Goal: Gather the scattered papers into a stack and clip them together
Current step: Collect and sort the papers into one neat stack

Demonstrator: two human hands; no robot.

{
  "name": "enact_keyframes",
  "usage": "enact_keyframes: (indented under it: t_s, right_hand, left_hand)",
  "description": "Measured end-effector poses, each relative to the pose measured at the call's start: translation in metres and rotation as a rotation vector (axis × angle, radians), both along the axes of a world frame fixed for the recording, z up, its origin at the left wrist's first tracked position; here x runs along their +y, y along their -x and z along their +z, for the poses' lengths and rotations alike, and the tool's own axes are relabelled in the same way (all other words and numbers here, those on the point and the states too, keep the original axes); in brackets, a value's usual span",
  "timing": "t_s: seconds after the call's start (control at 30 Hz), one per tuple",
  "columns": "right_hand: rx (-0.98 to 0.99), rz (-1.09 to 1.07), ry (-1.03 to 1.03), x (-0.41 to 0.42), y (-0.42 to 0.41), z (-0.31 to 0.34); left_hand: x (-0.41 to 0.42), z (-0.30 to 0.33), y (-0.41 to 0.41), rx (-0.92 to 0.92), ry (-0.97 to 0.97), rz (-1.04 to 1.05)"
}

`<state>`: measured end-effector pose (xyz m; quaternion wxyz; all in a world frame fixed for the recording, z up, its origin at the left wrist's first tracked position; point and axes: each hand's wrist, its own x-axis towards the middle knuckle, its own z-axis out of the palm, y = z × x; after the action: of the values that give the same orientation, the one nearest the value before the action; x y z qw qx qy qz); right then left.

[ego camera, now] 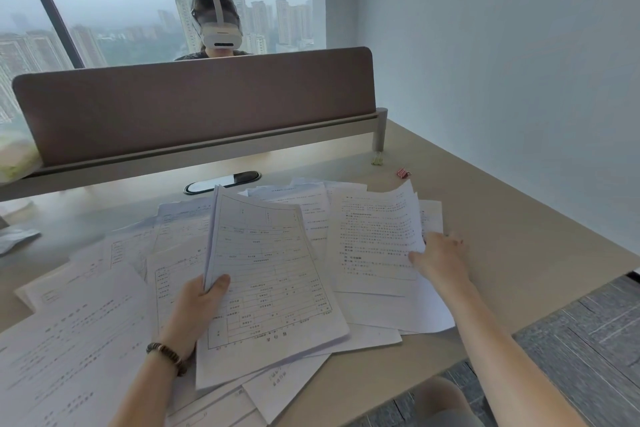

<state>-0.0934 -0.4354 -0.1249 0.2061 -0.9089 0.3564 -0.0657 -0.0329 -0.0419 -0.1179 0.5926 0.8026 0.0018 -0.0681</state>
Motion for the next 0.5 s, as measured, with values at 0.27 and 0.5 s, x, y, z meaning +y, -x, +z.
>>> enact_keyframes:
  t_s: [0.27, 0.5]
  right_hand:
    - [-0.264, 0.050, -0.335, 0.009, 0.015, 0.028]
    - [-0.583, 0.002, -0.628, 0.020, 0.015, 0.084]
  left_hand:
    - [-0.001, 0.002, 0.001, 0.004, 0.004, -0.002]
    - [0.000, 0.001, 0.000, -0.002, -0.026, 0.009]
